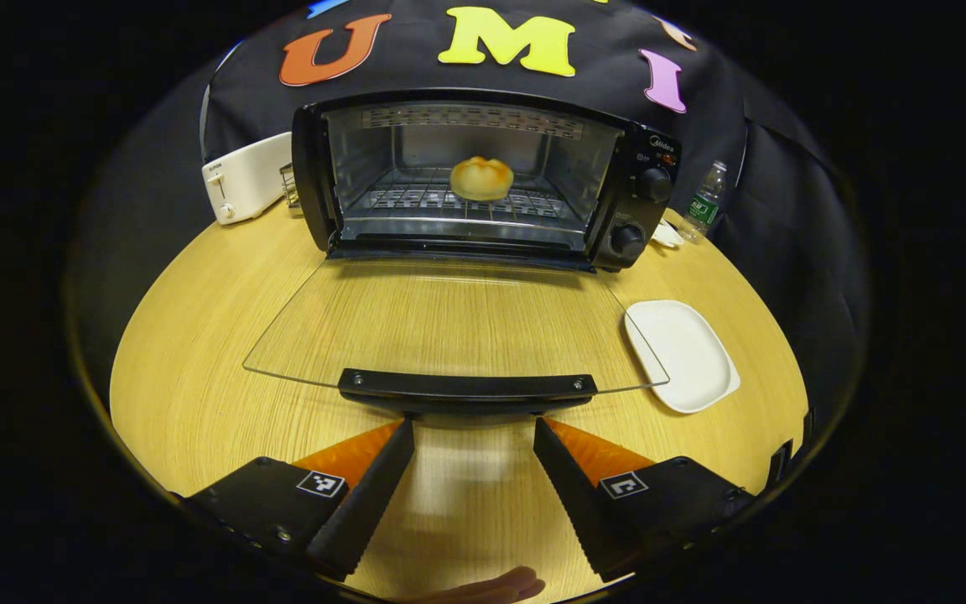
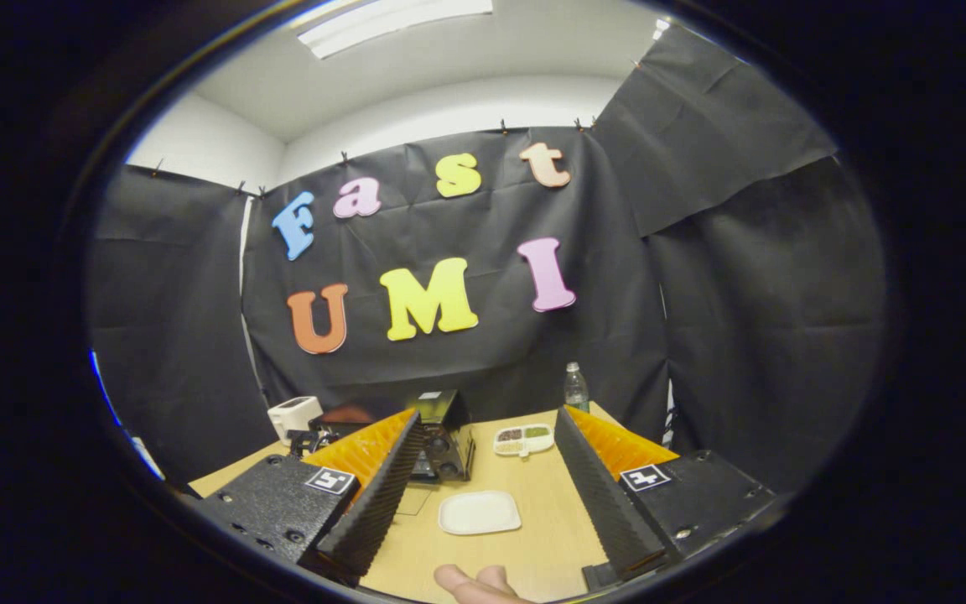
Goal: Open the electric oven with the left hand, put the food in, and close the electric oven.
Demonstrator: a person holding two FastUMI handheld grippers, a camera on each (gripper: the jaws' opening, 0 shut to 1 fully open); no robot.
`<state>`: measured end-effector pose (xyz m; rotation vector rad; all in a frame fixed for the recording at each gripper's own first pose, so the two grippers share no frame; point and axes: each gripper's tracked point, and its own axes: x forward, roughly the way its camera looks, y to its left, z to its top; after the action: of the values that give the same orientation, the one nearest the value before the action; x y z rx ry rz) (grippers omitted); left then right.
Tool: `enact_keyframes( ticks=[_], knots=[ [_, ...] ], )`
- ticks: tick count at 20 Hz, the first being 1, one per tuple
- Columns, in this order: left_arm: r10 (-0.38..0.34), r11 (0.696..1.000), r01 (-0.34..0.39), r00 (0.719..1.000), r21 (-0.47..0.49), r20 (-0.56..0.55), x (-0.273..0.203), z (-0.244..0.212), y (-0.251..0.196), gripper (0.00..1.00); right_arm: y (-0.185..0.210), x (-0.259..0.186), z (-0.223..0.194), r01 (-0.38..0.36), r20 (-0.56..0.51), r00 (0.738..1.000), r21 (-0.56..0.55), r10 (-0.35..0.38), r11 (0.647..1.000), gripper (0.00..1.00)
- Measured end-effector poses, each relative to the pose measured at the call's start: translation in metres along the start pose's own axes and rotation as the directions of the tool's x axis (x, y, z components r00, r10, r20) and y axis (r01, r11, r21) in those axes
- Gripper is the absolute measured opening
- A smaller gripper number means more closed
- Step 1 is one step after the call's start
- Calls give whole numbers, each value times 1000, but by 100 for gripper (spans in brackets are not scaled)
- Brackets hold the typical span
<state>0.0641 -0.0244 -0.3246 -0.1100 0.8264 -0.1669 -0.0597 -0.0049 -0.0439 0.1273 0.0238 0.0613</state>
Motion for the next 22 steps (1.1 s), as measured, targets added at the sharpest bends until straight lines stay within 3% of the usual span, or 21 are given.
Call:
enact_keyframes(
  ticks=[16, 22],
  knots=[
    [-31, 1000, 31, 994, 0, 105, -31, 53, -9, 95, 2, 2, -1, -11, -2, 1000, 13, 11, 1000, 96],
    [19, 1000, -23, 985, 17, 172, -26, 100, 0, 93, 0, 4, -2, -9, -7, 1000, 16, 9, 1000, 96]
  ],
)
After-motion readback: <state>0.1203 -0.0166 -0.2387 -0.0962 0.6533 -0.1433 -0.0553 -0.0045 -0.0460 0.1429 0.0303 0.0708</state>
